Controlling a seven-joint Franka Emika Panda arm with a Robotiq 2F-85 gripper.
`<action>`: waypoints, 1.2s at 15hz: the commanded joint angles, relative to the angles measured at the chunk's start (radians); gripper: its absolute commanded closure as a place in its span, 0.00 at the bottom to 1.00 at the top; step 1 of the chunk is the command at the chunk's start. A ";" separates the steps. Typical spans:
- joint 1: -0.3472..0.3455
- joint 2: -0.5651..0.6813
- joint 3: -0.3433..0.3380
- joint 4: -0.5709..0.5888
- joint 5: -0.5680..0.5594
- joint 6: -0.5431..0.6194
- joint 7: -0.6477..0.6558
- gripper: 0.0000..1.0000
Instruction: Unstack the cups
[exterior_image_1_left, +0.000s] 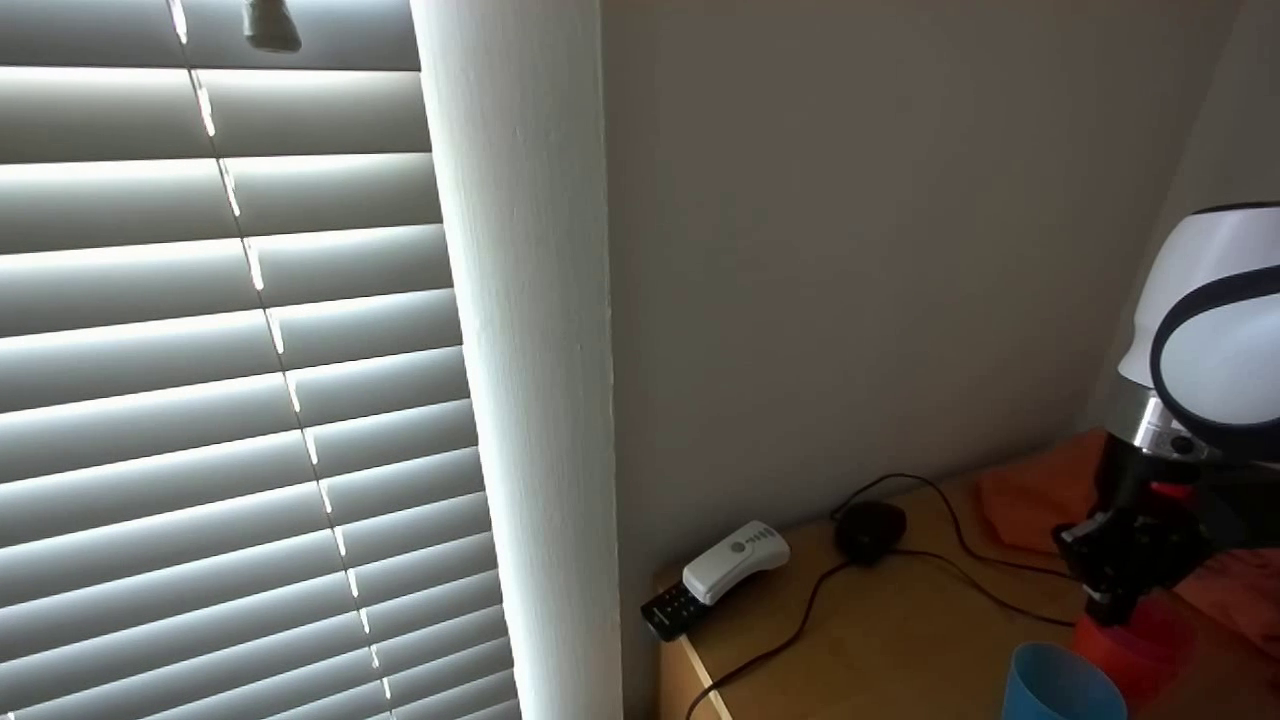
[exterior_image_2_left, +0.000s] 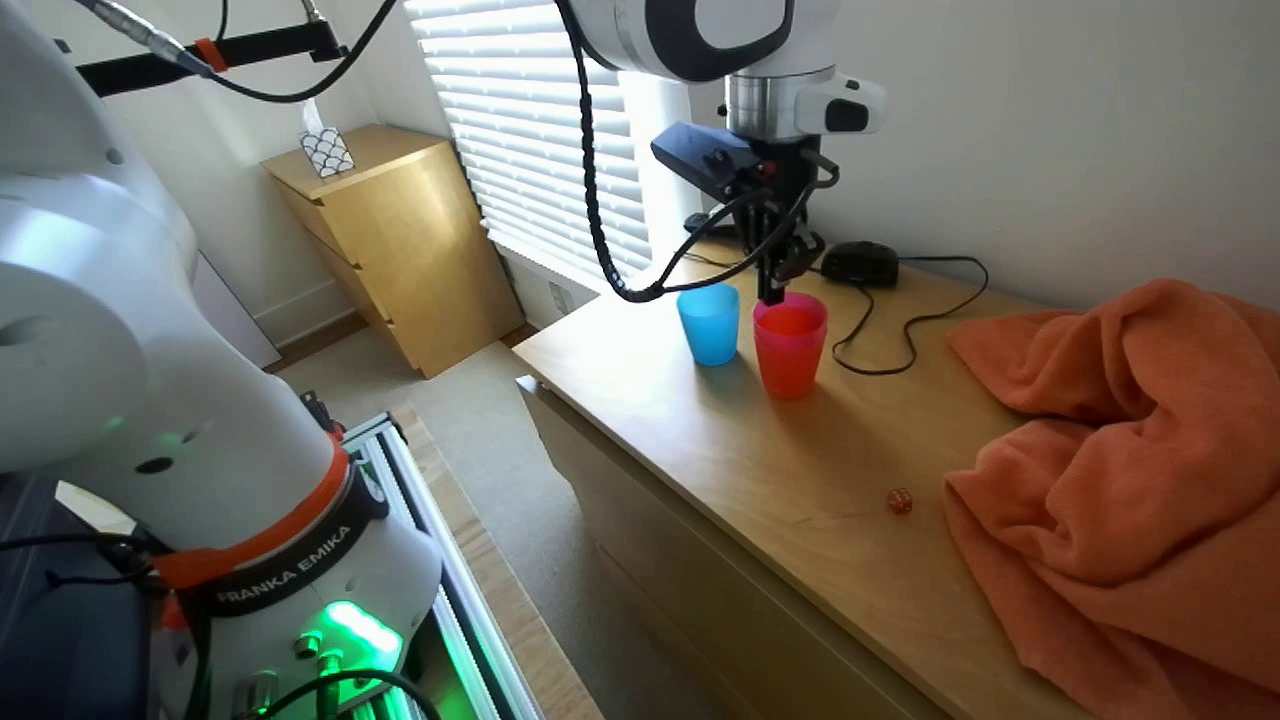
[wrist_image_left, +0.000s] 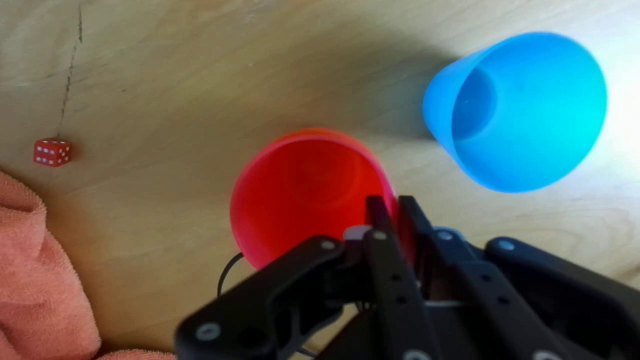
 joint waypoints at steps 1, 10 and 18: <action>-0.001 -0.004 -0.002 -0.007 -0.004 0.026 0.002 1.00; -0.005 -0.020 0.011 0.002 0.107 -0.049 -0.086 0.99; 0.012 -0.063 -0.016 -0.019 -0.249 -0.100 0.290 0.99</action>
